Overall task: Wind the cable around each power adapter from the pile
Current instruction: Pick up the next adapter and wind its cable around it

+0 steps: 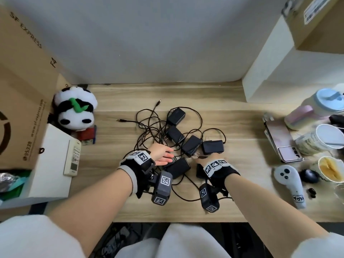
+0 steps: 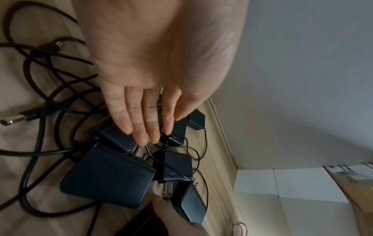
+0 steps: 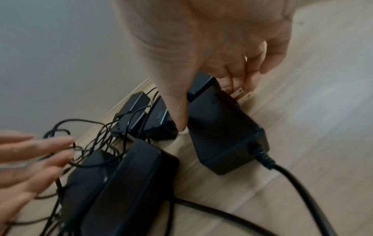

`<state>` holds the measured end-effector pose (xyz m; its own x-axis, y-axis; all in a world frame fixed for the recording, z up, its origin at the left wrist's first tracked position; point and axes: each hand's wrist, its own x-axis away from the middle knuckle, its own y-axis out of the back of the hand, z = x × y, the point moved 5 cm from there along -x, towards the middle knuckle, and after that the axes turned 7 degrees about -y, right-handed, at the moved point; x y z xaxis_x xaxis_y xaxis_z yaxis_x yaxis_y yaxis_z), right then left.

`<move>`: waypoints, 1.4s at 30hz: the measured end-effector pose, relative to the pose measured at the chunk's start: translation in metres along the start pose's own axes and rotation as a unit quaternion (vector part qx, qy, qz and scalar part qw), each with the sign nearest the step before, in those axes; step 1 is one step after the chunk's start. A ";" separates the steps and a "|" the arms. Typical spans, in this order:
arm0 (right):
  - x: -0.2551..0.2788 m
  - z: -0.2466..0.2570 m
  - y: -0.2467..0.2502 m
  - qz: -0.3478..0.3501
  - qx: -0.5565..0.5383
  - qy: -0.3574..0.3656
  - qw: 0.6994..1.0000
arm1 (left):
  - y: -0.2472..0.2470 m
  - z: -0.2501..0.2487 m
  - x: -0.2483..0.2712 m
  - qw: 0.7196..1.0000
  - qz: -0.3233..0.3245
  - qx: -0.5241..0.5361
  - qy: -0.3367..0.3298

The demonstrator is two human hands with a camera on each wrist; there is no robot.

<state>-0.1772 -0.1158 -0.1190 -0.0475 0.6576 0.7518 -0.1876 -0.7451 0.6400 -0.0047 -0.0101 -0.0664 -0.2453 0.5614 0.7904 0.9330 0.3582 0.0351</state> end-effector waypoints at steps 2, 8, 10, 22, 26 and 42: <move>0.007 0.000 0.005 -0.005 0.028 0.019 0.999 | 0.000 0.001 0.000 1.000 -0.001 0.002 -0.002; 0.000 -0.008 0.017 0.054 -0.114 -0.030 0.992 | -0.007 -0.010 0.004 0.999 0.012 -0.013 -0.031; 0.002 -0.005 0.028 0.086 -0.141 -0.043 0.985 | -0.015 -0.020 0.006 0.998 0.034 -0.028 -0.051; 0.070 0.075 0.137 0.084 -0.354 0.196 0.911 | -0.032 -0.125 0.048 0.962 0.068 -0.036 -0.260; 0.094 0.092 0.133 0.181 -0.369 0.263 0.873 | -0.012 -0.155 0.061 0.948 -0.004 0.055 -0.312; 0.099 0.123 0.109 0.175 -0.138 0.312 0.923 | 0.032 -0.236 0.128 0.854 0.036 0.313 -0.413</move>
<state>-0.0814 -0.1457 0.0442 -0.6932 0.3823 0.6111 -0.2931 -0.9240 0.2455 0.0555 -0.1028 0.1805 -0.5373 0.8408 0.0658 0.6931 0.4848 -0.5334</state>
